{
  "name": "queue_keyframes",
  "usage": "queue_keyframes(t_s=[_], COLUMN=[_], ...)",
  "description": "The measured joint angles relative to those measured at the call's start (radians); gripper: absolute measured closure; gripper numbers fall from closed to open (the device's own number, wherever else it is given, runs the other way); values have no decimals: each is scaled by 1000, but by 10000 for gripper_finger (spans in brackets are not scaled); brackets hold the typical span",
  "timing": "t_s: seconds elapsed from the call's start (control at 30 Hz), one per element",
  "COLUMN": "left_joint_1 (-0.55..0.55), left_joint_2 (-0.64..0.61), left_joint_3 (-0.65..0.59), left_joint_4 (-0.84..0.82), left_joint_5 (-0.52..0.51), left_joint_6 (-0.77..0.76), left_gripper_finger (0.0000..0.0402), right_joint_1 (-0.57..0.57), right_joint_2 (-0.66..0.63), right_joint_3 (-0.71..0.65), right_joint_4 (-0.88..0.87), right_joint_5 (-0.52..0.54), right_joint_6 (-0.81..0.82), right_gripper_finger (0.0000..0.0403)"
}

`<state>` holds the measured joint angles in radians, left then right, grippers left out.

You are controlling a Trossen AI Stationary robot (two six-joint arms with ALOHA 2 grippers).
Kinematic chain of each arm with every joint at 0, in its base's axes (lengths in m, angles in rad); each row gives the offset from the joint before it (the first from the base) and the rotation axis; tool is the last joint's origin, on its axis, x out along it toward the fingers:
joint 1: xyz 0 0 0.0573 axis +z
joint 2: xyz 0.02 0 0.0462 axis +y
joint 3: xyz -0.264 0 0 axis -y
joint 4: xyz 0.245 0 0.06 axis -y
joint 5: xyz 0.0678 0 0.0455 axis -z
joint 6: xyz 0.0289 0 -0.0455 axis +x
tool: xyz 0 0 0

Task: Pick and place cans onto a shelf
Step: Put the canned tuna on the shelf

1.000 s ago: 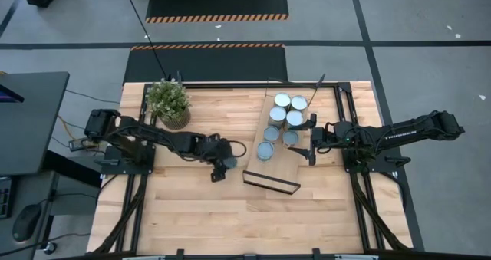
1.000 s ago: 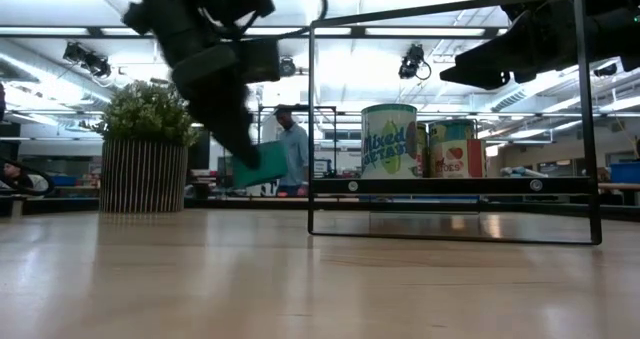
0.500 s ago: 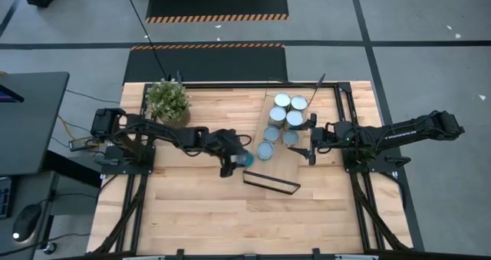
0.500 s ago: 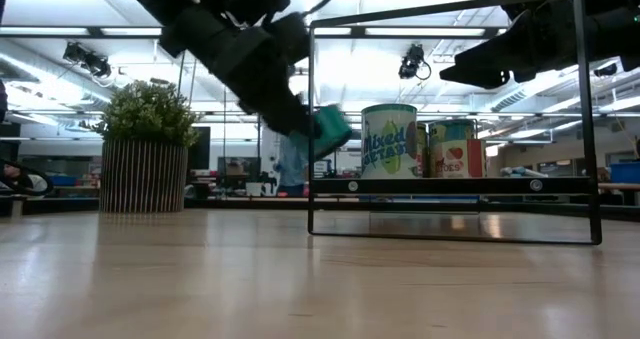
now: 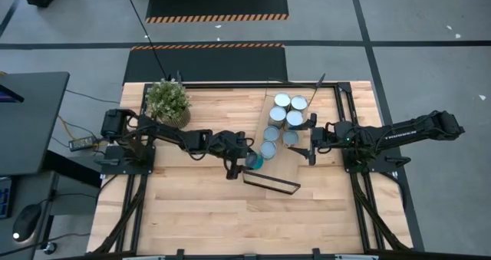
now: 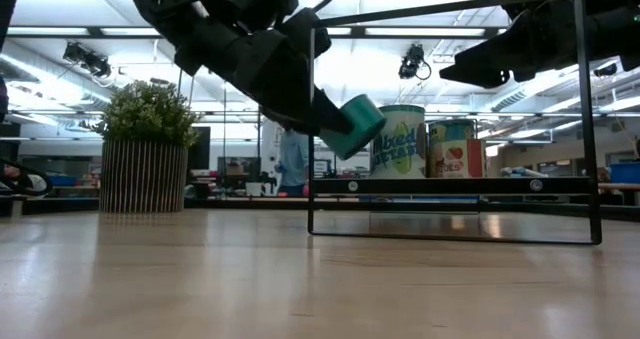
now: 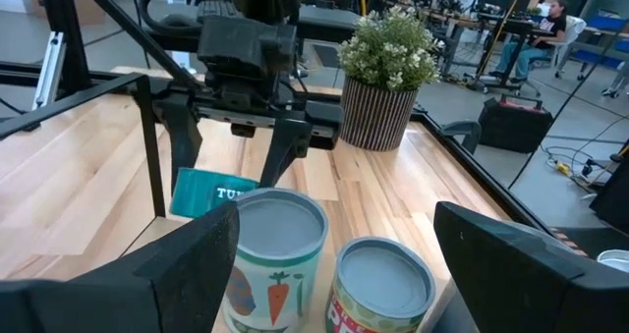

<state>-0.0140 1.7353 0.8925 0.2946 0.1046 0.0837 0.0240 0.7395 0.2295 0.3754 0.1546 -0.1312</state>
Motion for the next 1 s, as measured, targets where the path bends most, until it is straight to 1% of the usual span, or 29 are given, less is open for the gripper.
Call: queue_keyframes(t_s=[0.27, 0.5, 0.63, 1.0], left_joint_1=[-5, -18, -22, -23], left_joint_2=[1, 48, 70, 71], left_joint_3=[0, 0, -1, 0], left_joint_4=[11, 70, 70, 66], left_joint_5=[56, 56, 45, 35], left_joint_6=[-53, -72, -66, -71], left_gripper_finger=[100, 99, 99, 99], right_joint_1=[3, 2, 2, 2], right_joint_2=[0, 0, 0, 0], right_joint_3=[0, 0, 0, 0], right_joint_4=[5, 5, 5, 5], right_joint_5=[-1, 0, 0, 0], right_joint_6=[0, -2, 0, 2], right_gripper_finger=[54, 54, 54, 54])
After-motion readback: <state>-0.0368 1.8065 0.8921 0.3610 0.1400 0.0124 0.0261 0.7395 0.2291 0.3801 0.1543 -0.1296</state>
